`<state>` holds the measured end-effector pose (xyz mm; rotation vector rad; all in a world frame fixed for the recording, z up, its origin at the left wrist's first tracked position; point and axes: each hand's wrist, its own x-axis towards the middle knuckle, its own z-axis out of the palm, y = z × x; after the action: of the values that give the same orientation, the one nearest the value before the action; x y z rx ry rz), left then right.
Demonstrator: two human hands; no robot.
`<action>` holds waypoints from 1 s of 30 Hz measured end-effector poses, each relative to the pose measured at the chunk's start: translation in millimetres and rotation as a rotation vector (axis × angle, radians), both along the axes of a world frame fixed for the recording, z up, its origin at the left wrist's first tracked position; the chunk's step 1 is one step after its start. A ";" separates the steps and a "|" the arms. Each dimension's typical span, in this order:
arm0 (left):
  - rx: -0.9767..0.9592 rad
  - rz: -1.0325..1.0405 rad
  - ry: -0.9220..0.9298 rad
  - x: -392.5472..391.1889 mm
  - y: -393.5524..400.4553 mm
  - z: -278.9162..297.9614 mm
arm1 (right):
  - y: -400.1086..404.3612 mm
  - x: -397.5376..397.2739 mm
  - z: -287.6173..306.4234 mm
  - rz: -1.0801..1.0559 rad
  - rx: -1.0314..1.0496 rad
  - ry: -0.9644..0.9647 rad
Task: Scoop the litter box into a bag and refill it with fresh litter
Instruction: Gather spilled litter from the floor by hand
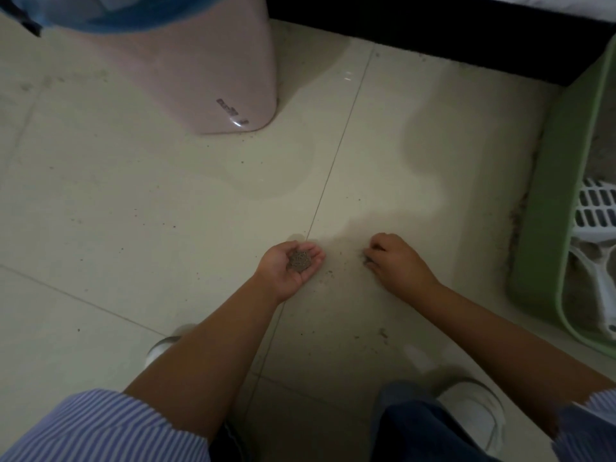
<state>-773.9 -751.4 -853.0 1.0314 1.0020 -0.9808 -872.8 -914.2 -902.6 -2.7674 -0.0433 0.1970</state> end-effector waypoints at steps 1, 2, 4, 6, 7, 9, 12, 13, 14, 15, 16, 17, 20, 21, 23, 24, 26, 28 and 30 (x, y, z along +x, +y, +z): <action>-0.001 -0.009 0.002 -0.4 -0.3 -0.4 | 0.8 1.2 0.2 0.016 -0.019 -0.007; -0.001 -0.021 0.007 -0.9 -0.3 -0.5 | 2.4 2.6 3.1 0.040 -0.038 0.010; -0.006 -0.053 0.019 -1.9 -1.0 -1.2 | 3.3 7.5 6.2 0.063 -0.046 0.039; -0.008 -0.074 0.026 -2.5 -1.8 -1.6 | 6.7 12.2 13.8 0.039 -0.087 0.079; -0.005 -0.082 0.027 -2.2 -1.4 -1.5 | 8.0 14.9 16.3 0.028 -0.090 0.128; 0.004 -0.084 0.018 0.2 1.1 -0.6 | 9.6 21.1 22.2 0.015 -0.124 0.298; 0.011 -0.070 0.003 4.2 5.1 -0.5 | 13.2 31.4 27.9 0.009 -0.158 0.431; 0.009 -0.074 0.005 4.6 5.3 -0.4 | 12.4 34.8 30.5 -0.029 -0.163 0.435; 0.004 -0.082 0.010 4.7 4.3 0.4 | 11.3 39.1 33.7 -0.108 -0.113 0.434; -0.003 -0.090 0.016 3.9 3.3 0.9 | 11.0 42.9 35.9 -0.190 -0.024 0.417; -0.008 -0.104 0.024 2.2 1.9 2.0 | 11.3 45.3 38.9 -0.288 0.110 0.382; -0.014 -0.118 0.032 0.2 0.0 2.7 | 13.6 47.6 45.2 -0.373 0.275 0.353; -0.061 -0.127 0.054 -6.7 -7.1 3.6 | 20.6 43.7 66.2 -0.383 0.614 0.335; -0.082 -0.138 0.063 -8.5 -9.2 3.6 | 17.9 39.5 66.9 -0.370 0.602 0.332; -0.104 -0.177 0.077 -9.8 -13.4 4.3 | 4.2 30.5 64.6 -0.374 0.443 0.294; -0.107 -0.188 0.076 -9.1 -15.1 4.8 | -5.5 25.7 59.3 -0.371 0.331 0.278; -0.106 -0.174 0.065 -6.3 -16.9 4.5 | -16.9 15.8 48.5 -0.298 0.149 0.230; -0.085 -0.148 0.036 -3.0 -15.2 2.7 | -18.7 6.9 40.2 -0.102 0.104 0.186; -0.054 -0.155 0.007 -0.8 -11.5 0.6 | -17.7 0.1 29.3 0.082 0.073 0.188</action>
<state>-774.7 -762.9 -852.4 1.0735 0.9061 -1.1328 -872.6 -931.9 -873.3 -2.6639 -0.1128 0.4667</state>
